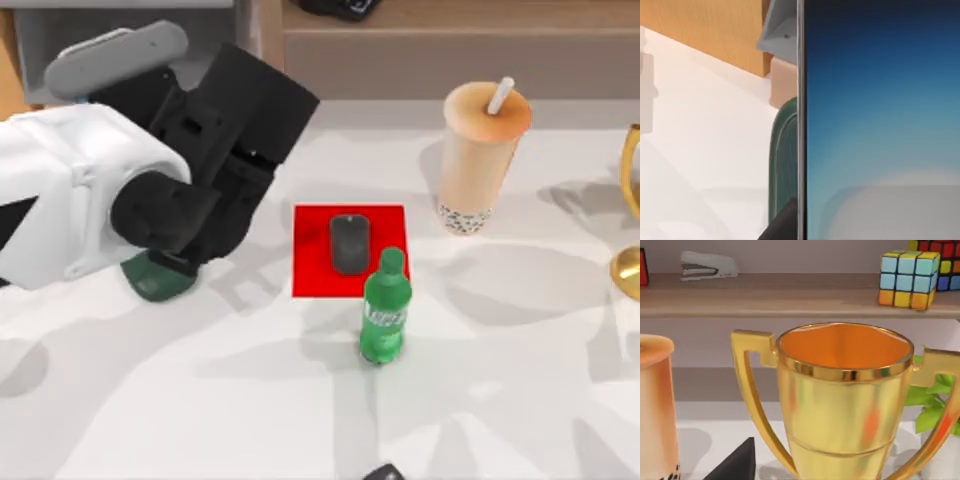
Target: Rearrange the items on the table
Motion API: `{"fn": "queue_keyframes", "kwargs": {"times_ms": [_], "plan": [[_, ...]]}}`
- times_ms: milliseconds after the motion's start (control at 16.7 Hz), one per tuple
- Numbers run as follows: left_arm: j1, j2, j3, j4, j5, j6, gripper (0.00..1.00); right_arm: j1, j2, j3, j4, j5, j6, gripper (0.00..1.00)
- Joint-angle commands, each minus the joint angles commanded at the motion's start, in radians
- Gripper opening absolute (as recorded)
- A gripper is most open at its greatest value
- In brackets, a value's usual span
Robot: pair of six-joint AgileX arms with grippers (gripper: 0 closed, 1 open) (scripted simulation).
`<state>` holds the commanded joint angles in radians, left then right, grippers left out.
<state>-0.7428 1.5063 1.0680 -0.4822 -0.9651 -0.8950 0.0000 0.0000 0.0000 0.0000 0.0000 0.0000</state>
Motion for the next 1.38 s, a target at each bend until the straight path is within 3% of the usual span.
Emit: {"fn": "queue_keyframes", "kwargs": {"times_ms": [360, 960, 1380], "plan": [[0.074, -0.025, -0.05, 0.121, 0.057, 0.083, 0.0, 0.0, 0.0, 0.0, 0.0, 0.0, 0.0, 1.0], [0.142, 0.109, -0.046, 0.246, 0.045, 0.182, 0.0, 0.0, 0.0, 0.0, 0.0, 0.0, 0.0, 1.0], [0.142, 0.109, -0.046, 0.246, 0.045, 0.182, 0.53, 0.0, 0.0, 0.0, 0.0, 0.0, 0.0, 1.0]]}}
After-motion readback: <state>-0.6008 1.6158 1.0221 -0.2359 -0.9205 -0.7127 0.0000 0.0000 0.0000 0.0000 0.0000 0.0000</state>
